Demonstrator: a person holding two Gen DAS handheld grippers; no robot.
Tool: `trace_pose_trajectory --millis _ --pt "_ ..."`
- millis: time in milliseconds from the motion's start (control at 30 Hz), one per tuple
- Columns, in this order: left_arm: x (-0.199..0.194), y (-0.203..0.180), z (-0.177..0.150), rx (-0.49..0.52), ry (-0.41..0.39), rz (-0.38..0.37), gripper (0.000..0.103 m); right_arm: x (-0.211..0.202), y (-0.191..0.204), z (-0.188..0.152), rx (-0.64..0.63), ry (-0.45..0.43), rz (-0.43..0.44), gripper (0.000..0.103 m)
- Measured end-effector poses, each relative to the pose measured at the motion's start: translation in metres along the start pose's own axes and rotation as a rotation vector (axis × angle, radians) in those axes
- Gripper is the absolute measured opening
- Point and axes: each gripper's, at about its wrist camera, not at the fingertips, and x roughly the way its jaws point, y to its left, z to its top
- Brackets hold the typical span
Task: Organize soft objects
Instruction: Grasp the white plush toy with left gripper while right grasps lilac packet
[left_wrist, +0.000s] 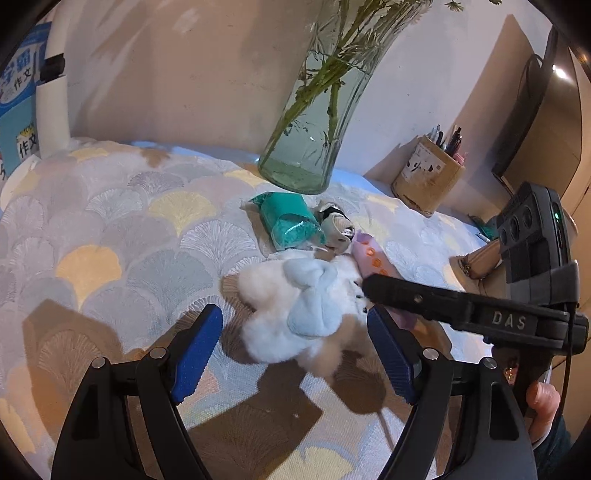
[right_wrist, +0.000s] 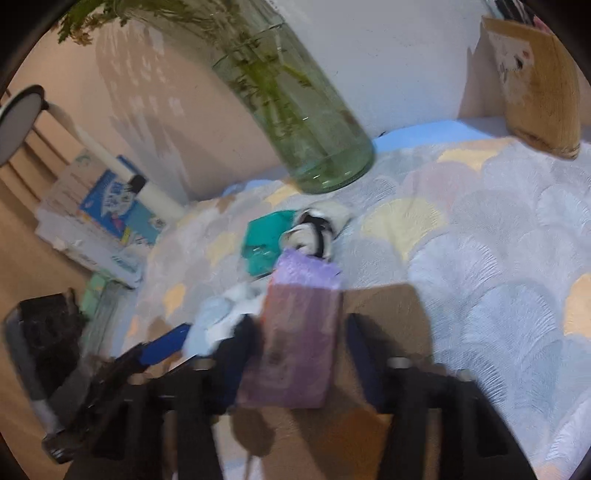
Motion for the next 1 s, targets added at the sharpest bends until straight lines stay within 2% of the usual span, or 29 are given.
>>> trace_pose_trajectory --millis 67,100,133,200,267,300,400,433,467,500,567,667,733,767,833,900,933,1000 --pt "-0.001 0.0 0.0 0.006 -0.003 -0.003 0.079 -0.007 0.0 -0.004 -0.01 -0.004 -0.03 0.04" --pt "0.0 -0.001 0.0 0.009 -0.003 -0.003 0.079 -0.014 0.001 -0.007 -0.033 -0.018 -0.078 0.04" --pt "0.0 -0.002 -0.001 0.012 -0.001 -0.003 0.079 -0.022 0.004 -0.008 -0.068 -0.042 -0.159 0.04" --pt "0.001 -0.003 -0.001 0.017 0.005 0.001 0.079 -0.037 0.014 -0.013 -0.175 -0.081 -0.39 0.04" --pt "0.003 -0.003 -0.001 0.017 0.012 0.009 0.079 -0.04 0.018 -0.019 -0.245 -0.094 -0.517 0.04" --pt "0.004 -0.004 -0.001 0.018 0.018 0.016 0.079 -0.037 0.015 -0.024 -0.264 -0.074 -0.528 0.04" --pt "0.004 -0.004 -0.002 0.022 0.019 0.036 0.079 -0.023 -0.002 -0.03 -0.21 -0.023 -0.452 0.041" --pt "0.003 -0.004 -0.002 0.021 0.013 0.041 0.079 -0.026 0.0 -0.028 -0.217 -0.033 -0.451 0.042" --pt "0.002 -0.004 -0.002 0.018 0.006 0.047 0.079 -0.032 0.001 -0.026 -0.214 -0.047 -0.445 0.055" --pt "0.001 -0.005 -0.002 0.018 0.002 0.056 0.079 -0.04 0.0 -0.025 -0.204 -0.082 -0.423 0.076" --pt "0.001 -0.01 -0.001 0.029 0.006 0.069 0.079 -0.05 -0.004 -0.026 -0.173 -0.12 -0.399 0.095" --pt "0.004 -0.024 0.003 0.051 0.029 0.06 0.084 -0.056 -0.022 -0.023 -0.091 -0.115 -0.35 0.095" --pt "0.012 -0.037 0.007 0.107 0.043 0.112 0.097 -0.046 -0.04 -0.022 -0.004 -0.05 -0.312 0.095" --pt "0.019 -0.043 0.009 0.133 0.055 0.143 0.097 -0.047 -0.043 -0.021 0.005 -0.057 -0.295 0.095" --pt "0.034 -0.047 0.012 0.16 0.105 0.171 0.097 -0.049 -0.041 -0.022 0.001 -0.072 -0.285 0.095" --pt "0.042 -0.044 0.01 0.148 0.097 0.196 0.095 -0.043 -0.037 -0.022 -0.024 -0.059 -0.316 0.096" --pt "0.044 -0.042 0.008 0.141 0.103 0.213 0.087 -0.041 -0.034 -0.024 -0.042 -0.056 -0.33 0.096" --pt "0.043 -0.041 0.007 0.149 0.091 0.237 0.08 -0.034 -0.027 -0.025 -0.092 -0.043 -0.367 0.096"
